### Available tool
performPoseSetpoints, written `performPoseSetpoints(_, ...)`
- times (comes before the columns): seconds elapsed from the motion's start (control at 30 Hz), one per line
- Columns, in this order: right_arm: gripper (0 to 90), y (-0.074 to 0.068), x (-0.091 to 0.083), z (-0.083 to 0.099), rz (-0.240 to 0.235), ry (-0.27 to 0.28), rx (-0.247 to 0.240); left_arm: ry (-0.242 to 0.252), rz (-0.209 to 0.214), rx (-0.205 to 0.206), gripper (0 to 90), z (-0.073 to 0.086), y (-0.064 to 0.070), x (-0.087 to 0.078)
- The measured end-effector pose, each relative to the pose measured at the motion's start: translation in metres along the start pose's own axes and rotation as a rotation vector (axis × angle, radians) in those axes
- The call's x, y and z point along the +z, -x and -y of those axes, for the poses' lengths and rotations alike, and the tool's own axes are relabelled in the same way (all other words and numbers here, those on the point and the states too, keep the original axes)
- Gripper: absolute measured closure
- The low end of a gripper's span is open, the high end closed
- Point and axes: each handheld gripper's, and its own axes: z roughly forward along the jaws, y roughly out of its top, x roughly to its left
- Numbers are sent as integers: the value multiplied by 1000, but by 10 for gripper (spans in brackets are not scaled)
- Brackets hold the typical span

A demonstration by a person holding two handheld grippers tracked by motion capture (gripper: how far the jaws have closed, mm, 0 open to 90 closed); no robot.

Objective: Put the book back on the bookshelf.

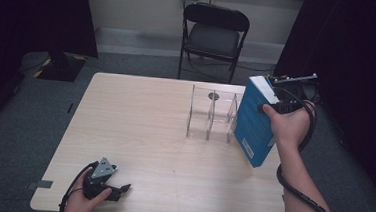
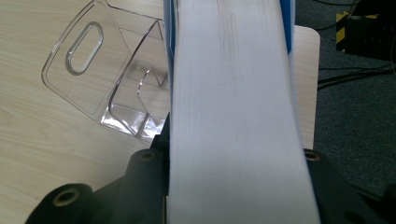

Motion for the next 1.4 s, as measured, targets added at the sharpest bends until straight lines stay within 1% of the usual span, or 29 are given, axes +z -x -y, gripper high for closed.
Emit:
performPoseSetpoints(0.23,619,0,1,-2,2,10,4,-1,2,3,135,0,0,0)
performPoseSetpoints(0.43,619,-2,4,-5,14,14,5,0,1,3,136,0,0,0)
performPoseSetpoints(0.5,619,-2,5,-5,18,22,8,0,1,4,137,0,0,0)
performPoseSetpoints(0.57,619,-2,6,-5,17,26,1,-1,2,4,136,0,0,0)
performPoseSetpoints(0.83,619,-1,11,-7,20,33,16,-1,1,6,137,0,0,0)
performPoseSetpoints(0.9,619,0,12,-7,20,34,9,-1,1,5,137,0,0,0)
performPoseSetpoints(1.03,619,0,17,-7,23,30,21,-1,1,5,137,0,0,0)
performPoseSetpoints(1.1,619,0,18,-7,24,31,16,-1,1,5,137,0,0,0)
performPoseSetpoints(1.23,619,1,20,-8,21,30,27,-1,2,5,138,0,0,0)
performPoseSetpoints(1.37,619,2,21,-9,24,35,27,0,2,4,137,0,0,0)
performPoseSetpoints(1.4,619,2,21,-8,23,39,35,0,2,4,137,0,0,0)
